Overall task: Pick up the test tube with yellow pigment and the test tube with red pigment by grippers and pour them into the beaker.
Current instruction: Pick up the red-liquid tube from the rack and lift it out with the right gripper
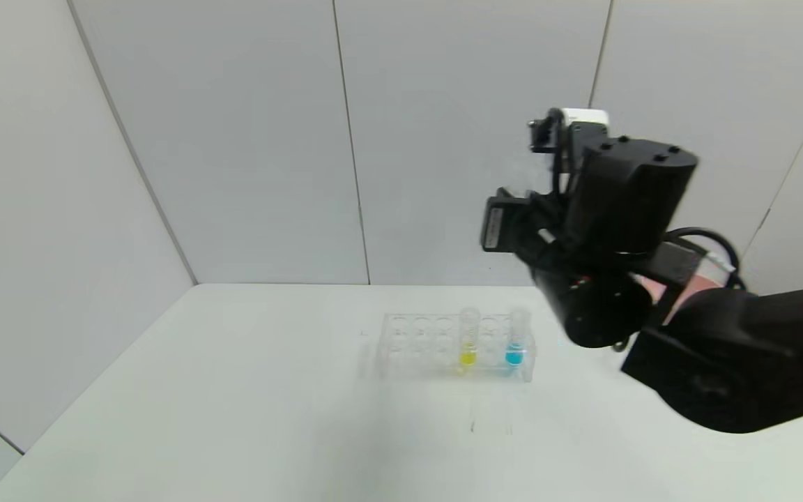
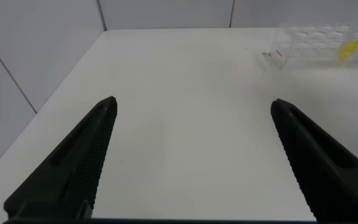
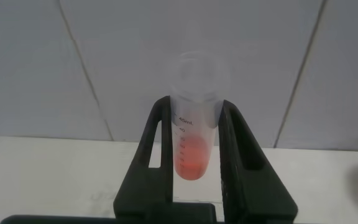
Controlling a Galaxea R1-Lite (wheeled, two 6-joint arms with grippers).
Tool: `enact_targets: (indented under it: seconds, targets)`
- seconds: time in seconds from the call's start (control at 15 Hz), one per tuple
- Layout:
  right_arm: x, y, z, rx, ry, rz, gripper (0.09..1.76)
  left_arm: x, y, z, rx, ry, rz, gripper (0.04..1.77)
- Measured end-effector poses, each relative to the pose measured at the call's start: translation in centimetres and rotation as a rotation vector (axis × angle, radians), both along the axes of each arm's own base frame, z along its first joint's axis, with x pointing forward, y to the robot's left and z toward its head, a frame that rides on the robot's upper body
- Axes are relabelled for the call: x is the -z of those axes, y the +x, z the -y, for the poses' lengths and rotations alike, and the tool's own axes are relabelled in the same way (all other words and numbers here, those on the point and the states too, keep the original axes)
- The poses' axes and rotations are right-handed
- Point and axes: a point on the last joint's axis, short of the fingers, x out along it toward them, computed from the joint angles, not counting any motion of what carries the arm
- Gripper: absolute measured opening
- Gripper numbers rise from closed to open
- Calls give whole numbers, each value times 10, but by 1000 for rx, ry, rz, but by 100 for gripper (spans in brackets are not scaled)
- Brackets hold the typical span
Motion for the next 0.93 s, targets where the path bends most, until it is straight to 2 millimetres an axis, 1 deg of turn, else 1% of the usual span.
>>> enact_targets:
  seconds: [0.2,0.27,0.47,0.6,0.73,0.87,0.93]
  targets:
    - [-4,0,86,50,-57,-22,49,0,0,0,0,0,0,176]
    - [-3,2,118,90,-68,-30,49,0,0,0,0,0,0,176]
    - [3,6,199,178,-85,-38,49,0,0,0,0,0,0,176]
    - [9,9,244,197,-111,-37,49,0,0,0,0,0,0,176]
    - [18,11,287,170,-182,-49,49,0,0,0,0,0,0,176]
    - [30,12,324,120,-320,-64,49,0,0,0,0,0,0,176]
    - [37,13,337,99,-403,-65,49,0,0,0,0,0,0,176]
